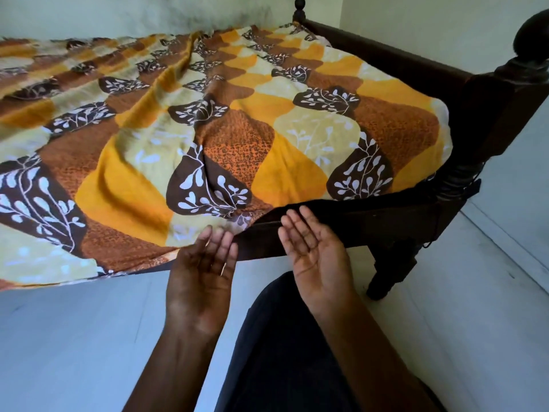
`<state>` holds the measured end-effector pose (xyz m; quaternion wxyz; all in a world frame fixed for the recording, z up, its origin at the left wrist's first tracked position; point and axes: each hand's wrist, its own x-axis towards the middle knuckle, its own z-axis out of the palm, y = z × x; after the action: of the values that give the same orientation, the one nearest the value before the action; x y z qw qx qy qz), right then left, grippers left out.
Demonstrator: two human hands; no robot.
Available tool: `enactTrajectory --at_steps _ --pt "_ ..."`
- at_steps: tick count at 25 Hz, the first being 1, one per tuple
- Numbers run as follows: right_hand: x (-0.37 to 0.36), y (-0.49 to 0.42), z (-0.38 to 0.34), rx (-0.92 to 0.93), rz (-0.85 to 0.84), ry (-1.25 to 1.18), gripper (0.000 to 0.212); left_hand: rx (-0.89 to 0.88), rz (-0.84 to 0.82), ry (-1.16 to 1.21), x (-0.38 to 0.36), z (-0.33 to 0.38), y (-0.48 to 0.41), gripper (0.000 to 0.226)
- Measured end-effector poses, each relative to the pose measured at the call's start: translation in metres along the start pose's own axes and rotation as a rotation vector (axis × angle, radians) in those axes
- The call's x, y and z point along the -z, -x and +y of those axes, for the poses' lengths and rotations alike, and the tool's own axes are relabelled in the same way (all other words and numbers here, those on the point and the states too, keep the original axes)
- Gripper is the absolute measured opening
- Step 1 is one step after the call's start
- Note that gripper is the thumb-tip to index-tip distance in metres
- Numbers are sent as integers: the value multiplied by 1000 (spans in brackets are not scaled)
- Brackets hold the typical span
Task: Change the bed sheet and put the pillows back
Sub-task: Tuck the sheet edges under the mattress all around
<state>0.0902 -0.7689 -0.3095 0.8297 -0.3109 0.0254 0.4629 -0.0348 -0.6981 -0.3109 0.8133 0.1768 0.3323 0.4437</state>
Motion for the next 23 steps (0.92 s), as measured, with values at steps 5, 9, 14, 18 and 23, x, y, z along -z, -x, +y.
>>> enactTrajectory --at_steps 5,9,14,18,23 --pt "-10 7 66 -228 -1 278 23 -101 297 41 43 30 -10 9" --pt "-28 1 104 -246 -80 434 28 -79 262 101 63 44 -25 39" --pt "-56 -3 122 -241 -62 477 15 -102 220 -57 61 52 -37 19" --pt "-61 -15 129 -68 101 623 20 -212 394 -127 67 50 -40 12" --pt "-46 -25 134 50 156 848 42 -812 502 -381 53 43 -6 12"
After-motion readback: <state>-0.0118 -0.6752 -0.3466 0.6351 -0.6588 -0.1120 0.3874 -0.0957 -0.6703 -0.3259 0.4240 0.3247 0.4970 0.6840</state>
